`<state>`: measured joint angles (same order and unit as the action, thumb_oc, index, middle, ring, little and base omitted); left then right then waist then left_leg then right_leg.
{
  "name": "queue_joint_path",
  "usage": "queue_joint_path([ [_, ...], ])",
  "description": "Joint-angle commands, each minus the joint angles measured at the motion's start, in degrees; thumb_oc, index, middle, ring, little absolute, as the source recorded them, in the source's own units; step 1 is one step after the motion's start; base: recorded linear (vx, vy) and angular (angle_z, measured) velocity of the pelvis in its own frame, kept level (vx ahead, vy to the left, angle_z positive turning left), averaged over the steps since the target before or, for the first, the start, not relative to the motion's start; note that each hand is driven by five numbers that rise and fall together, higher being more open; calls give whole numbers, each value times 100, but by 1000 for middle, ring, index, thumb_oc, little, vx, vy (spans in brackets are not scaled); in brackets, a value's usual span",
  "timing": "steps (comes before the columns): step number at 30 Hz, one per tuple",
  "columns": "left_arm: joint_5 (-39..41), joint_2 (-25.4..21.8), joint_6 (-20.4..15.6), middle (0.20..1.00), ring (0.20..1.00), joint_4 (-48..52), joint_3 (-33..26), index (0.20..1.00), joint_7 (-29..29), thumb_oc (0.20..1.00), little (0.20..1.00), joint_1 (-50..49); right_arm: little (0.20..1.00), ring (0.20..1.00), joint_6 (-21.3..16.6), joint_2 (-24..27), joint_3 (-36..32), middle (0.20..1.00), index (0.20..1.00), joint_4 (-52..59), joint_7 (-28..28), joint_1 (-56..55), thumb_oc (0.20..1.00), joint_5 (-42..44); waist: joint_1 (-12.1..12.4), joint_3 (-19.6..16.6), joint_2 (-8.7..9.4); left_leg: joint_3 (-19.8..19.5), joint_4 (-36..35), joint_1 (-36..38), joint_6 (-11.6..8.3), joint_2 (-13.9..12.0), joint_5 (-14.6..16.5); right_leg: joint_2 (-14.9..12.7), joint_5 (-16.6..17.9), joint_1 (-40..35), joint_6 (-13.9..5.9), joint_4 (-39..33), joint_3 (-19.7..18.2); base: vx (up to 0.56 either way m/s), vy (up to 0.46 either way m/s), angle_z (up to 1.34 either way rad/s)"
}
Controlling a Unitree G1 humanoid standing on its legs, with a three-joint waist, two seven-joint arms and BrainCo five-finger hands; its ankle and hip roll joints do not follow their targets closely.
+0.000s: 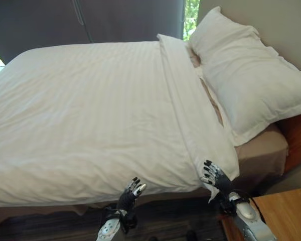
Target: Making the bed.
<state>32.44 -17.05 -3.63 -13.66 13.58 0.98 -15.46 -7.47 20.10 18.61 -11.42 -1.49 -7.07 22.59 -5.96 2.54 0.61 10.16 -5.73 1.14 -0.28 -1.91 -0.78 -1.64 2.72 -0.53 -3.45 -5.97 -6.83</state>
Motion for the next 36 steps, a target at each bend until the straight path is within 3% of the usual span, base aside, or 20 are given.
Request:
queue_joint_path([
  [1, -161, -130, -331, 1000, 1000, 162, -74, 1000, 37, 1000, 1000, 486, 1000, 1000, -221, 73, -266, 1000, 1000, 230, 116, 305, 1000, -56, -33, 57, 174, -182, 73, 294, -63, -48, 147, -197, 20, 16, -394, 165, 281, 0, 0, 0],
  [7, -78, -91, -454, 1000, 1000, 229, -133, 1000, 226, 1000, 1000, 602, 1000, 1000, -249, 92, -507, 1000, 1000, 143, 290, 163, 1000, -135, -74, 91, 203, -183, 147, 320, -12, -40, 197, -191, 42, 115, -417, 378, 198, -23, -2, -1],
  [9, -96, -154, -501, 1000, 1000, 285, -165, 1000, 284, 1000, 1000, 675, 1000, 1000, -260, 64, -511, 1000, 1000, 85, 351, 264, 1000, -95, -44, 305, 224, -72, 309, 212, 5, -120, 225, -100, 140, 492, -522, 864, 260, -196, -51, -17],
  [10, -94, -223, -544, 1000, 1000, 283, -121, 1000, 307, 1000, 1000, 762, 1000, 1000, -283, 25, -545, 1000, 1000, 58, 356, 275, 1000, 72, -71, 397, 205, -143, 392, 72, 1, -169, 193, -37, 130, 672, -588, 1201, 73, -185, -59, -44],
  [12, -47, -282, -591, 1000, 1000, 275, -39, 1000, 300, 1000, 1000, 870, 1000, 1000, -303, -43, -583, 1000, 1000, 65, 316, 171, 1000, 317, -104, 457, 128, -565, 479, -156, -21, -180, 86, 64, 4, 743, -606, 1591, -419, -147, -70, -15],
  [16, -198, -512, -613, 1000, 1000, 501, -44, 1000, 272, 1000, 1000, 1043, 1000, 1000, -266, -122, -641, 1000, 1000, -24, 288, 31, 1000, 550, 140, 455, 57, -1504, 645, -674, -126, -96, -195, -344, -290, 279, -409, 1871, -16, -182, -207, 132],
  [19, -101, -491, -737, 1000, 1000, 451, -306, 1000, 298, 1000, 1000, 869, 1000, 1000, -314, 53, -656, 1000, 1000, -29, 332, 251, 1000, 357, 538, 404, 126, -2078, 862, -1092, -328, 13, -317, -308, -828, -331, -274, 1145, 136, -206, -276, 167],
  [21, -58, -401, -752, 1000, 1000, 283, -505, 1000, 397, 1000, 1000, 696, 1000, 1000, -419, 182, -585, 1000, 1000, 62, 375, 527, 1000, 232, 772, 396, 112, -2314, 848, -1364, -497, -56, -619, -179, -864, -496, -175, 613, 286, -200, -260, 104],
  [22, -58, -400, -752, 1000, 1000, 283, -505, 1000, 397, 1000, 1000, 696, 1000, 1000, -419, 182, -585, 1000, 1000, 62, 375, 527, 1000, 232, 769, 392, 110, -2316, 847, -1369, -498, -56, -621, -177, -863, -493, -174, 612, 288, -224, -249, 90],
  [23, -21, -344, -735, 1000, 1000, 67, -647, 1000, 489, 1000, 1000, 545, 1000, 1000, -523, 280, -597, 1000, 1000, 236, 402, 624, 1000, 147, 941, 445, 29, -2622, 608, -1505, -648, -140, -1033, -13, -939, -593, -87, 422, 333, -339, -231, 93],
  [24, 136, -212, -719, 1000, 1000, -66, -691, 1000, 587, 1000, 1000, 509, 1000, 1000, -536, 373, -561, 1000, 1000, 339, 430, 736, 1000, 48, 973, 594, 1, -2641, 502, -1676, -735, -223, -1296, 72, -904, -451, -30, 514, 506, -496, -265, 101],
  [25, 283, -79, -722, 1000, 1000, -165, -701, 1000, 608, 1000, 1000, 495, 1000, 1000, -534, 484, -635, 1000, 1000, 428, 446, 738, 1000, -2, 945, 729, 20, -2339, 574, -1759, -619, -239, -1254, 38, -926, -360, -21, 646, 689, -494, -133, 104],
  [27, 322, 82, -683, 1000, 1000, -257, -644, 1000, 534, 1000, 1000, 494, 1000, 1000, -471, 595, -726, 1000, 1000, 397, 449, 639, 1000, -95, 770, 749, 141, -1350, 1265, -1673, -417, -403, -758, -120, -756, -134, -21, 730, 1040, -411, -80, 105],
  [29, 414, 241, -680, 1000, 1000, -166, -576, 1000, 479, 1000, 1000, 369, 1000, 1000, -427, 538, -814, 1000, 1000, 322, 457, 410, 1000, 1, 671, 709, 228, -899, 1676, -1351, -381, -476, -399, -231, -660, -56, 28, 728, 1404, -308, -91, 101],
  [31, 426, 265, -653, 1000, 1000, -142, -566, 1000, 467, 1000, 1000, 336, 1000, 1000, -411, 505, -855, 1000, 1000, 305, 446, 289, 1000, 26, 609, 665, 243, -792, 1753, -1250, -378, -509, -336, -268, -619, -24, 43, 720, 1521, -158, -34, 106],
  [32, 431, 282, -641, 1000, 1000, -123, -529, 1000, 473, 1000, 1000, 358, 1000, 1000, -395, 453, -924, 1000, 1000, 288, 440, 126, 1000, 32, 502, 599, 250, -535, 1793, -962, -379, -636, -244, -300, -595, 16, 64, 754, 1687, -114, 5, 125],
  [34, 304, 236, -676, 1000, 1000, -77, -434, 1000, 540, 1000, 1000, 494, 1000, 1000, -384, 341, -1170, 1000, 1000, 264, 540, -288, 1000, -46, 208, 374, 131, -53, 1377, -167, -481, -844, 50, -373, -652, 116, 45, 896, 2181, -151, 112, 127],
  [35, 248, 225, -679, 1000, 1000, -41, -346, 1000, 554, 1000, 1000, 635, 1000, 1000, -415, 192, -1320, 1000, 1000, 234, 641, -436, 1000, 65, 112, 265, 1, -12, 641, -17, -509, -747, -18, -374, -615, 83, -6, 835, 2322, -71, 175, 126],
  [36, 195, 241, -692, 1000, 1000, -36, -335, 1000, 581, 1000, 1000, 643, 1000, 1000, -413, 181, -1334, 1000, 1000, 235, 626, -468, 1000, 87, 78, 213, -41, -66, 459, 40, -513, -726, 16, -373, -619, 49, -19, 817, 2352, -10, 125, 141],
])
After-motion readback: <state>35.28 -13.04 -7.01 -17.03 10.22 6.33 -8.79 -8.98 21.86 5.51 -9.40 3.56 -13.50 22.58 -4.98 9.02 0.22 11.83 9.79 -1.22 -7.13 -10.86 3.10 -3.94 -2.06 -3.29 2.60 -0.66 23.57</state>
